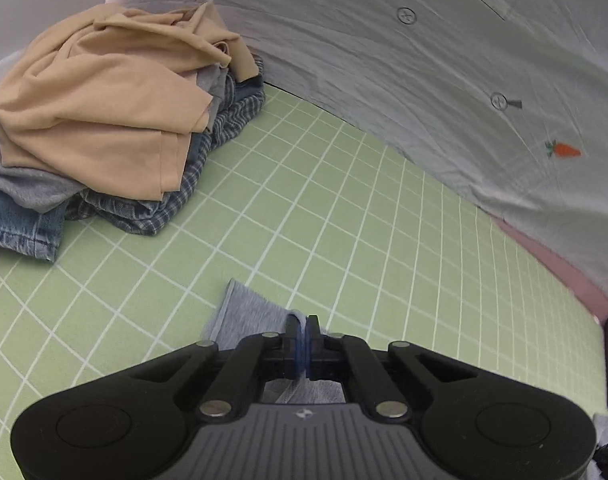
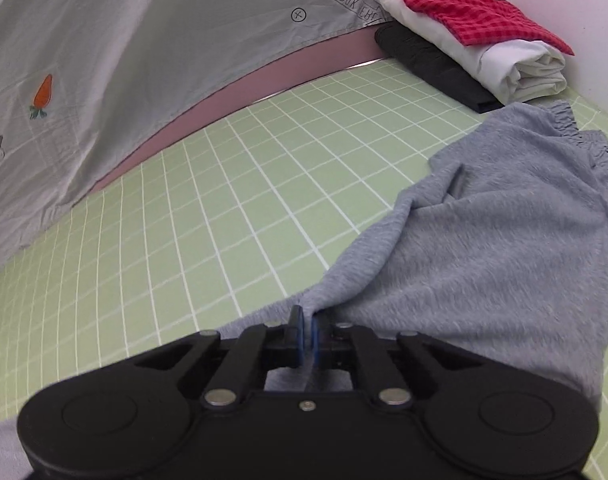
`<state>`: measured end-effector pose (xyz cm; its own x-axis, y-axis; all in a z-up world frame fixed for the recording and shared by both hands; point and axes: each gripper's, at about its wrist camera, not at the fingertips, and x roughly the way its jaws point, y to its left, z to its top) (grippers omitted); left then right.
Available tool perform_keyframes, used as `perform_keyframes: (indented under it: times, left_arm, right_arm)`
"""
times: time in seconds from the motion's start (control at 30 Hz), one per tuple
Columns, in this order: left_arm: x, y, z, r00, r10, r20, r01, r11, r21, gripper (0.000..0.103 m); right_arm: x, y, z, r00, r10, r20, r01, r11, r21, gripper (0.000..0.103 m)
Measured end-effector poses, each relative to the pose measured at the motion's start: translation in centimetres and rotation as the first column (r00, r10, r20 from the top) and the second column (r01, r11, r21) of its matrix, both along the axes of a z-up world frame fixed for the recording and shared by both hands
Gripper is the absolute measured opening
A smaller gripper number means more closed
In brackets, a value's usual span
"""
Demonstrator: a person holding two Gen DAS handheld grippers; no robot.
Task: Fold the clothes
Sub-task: 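Grasp the leg hems with the left gripper while the right gripper grasps the waistband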
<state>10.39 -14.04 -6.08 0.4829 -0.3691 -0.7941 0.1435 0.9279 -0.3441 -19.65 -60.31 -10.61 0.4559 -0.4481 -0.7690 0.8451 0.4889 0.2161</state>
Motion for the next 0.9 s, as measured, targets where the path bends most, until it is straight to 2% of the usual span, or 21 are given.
perform_keyframes:
  times: [0.03, 0.07, 0.1, 0.13, 0.2, 0.37, 0.43, 0.53, 0.63, 0.67, 0.7, 0.73, 0.8, 0.9]
  left_arm:
    - [0.7, -0.1, -0.2, 1.0, 0.024, -0.014, -0.024, 1.0, 0.0, 0.006]
    - [1.2, -0.2, -0.4, 0.998, 0.055, -0.011, -0.055, 0.998, 0.028, 0.007]
    - [1.4, -0.5, -0.5, 0.997, 0.075, 0.006, -0.076, 0.995, 0.067, 0.008]
    - [1.6, -0.6, -0.6, 0.997, 0.071, 0.02, -0.072, 0.993, 0.097, 0.015]
    - [1.4, -0.4, -0.8, 0.998, 0.058, 0.024, -0.06, 0.992, 0.11, 0.021]
    - [-0.6, 0.5, -2.6, 0.997, 0.024, -0.076, -0.019, 0.997, 0.074, 0.021]
    - [-1.8, 0.5, -3.5, 0.994, 0.018, -0.112, -0.008, 0.996, 0.09, 0.021]
    - [-3.0, 0.8, -4.7, 0.986, 0.019, -0.168, -0.007, 0.998, 0.07, 0.021]
    - [-3.8, 0.6, -5.0, 0.984, 0.002, -0.176, 0.01, 0.998, 0.067, 0.019]
    - [-3.9, 0.5, -5.1, 0.985, -0.004, -0.174, 0.017, 0.997, 0.07, 0.017]
    - [-4.0, 0.4, -4.9, 0.986, -0.008, -0.168, 0.021, 0.997, 0.074, 0.011]
    - [-4.0, 0.4, -4.8, 0.986, -0.01, -0.164, 0.023, 0.997, 0.077, 0.001]
    - [-3.9, 0.3, -4.4, 0.988, -0.01, -0.157, 0.024, 0.996, 0.09, 0.0]
    - [-3.5, 0.5, -3.7, 0.989, -0.006, -0.148, 0.02, 0.996, 0.091, 0.0]
  right_arm:
    - [0.4, -0.8, 0.0, 1.0, -0.01, 0.007, 0.01, 1.0, 0.01, 0.009]
    - [0.8, -1.4, -0.1, 1.0, -0.014, 0.016, 0.014, 1.0, 0.021, 0.02]
    - [1.1, -1.9, -0.1, 0.999, -0.021, 0.03, 0.02, 0.999, 0.026, 0.037]
    - [1.2, -2.0, 0.1, 0.999, -0.029, 0.044, 0.028, 0.999, 0.022, 0.043]
    - [1.2, -1.9, 0.4, 0.998, -0.025, 0.062, 0.024, 1.0, 0.014, 0.046]
    - [0.1, 0.2, 0.0, 1.0, -0.011, 0.021, 0.011, 1.0, 0.018, 0.046]
    - [-0.3, 1.2, -0.6, 1.0, 0.001, -0.005, -0.001, 0.999, 0.041, 0.046]
    - [-0.7, 2.4, -1.8, 1.0, 0.019, -0.016, -0.018, 0.996, 0.092, 0.046]
    - [-0.8, 3.4, -2.4, 0.999, 0.042, -0.019, -0.04, 0.993, 0.111, 0.041]
    - [-0.6, 3.7, -2.4, 0.998, 0.055, -0.018, -0.053, 0.993, 0.108, 0.034]
    - [-0.4, 3.9, -2.3, 0.997, 0.068, -0.019, -0.066, 0.993, 0.102, 0.026]
    - [-0.3, 4.1, -2.2, 0.996, 0.082, -0.017, -0.08, 0.992, 0.096, 0.022]
    - [0.0, 4.3, -1.9, 0.994, 0.111, -0.009, -0.11, 0.99, 0.085, 0.005]
    - [0.7, 4.3, -1.3, 0.988, 0.153, -0.009, -0.152, 0.986, 0.063, 0.001]
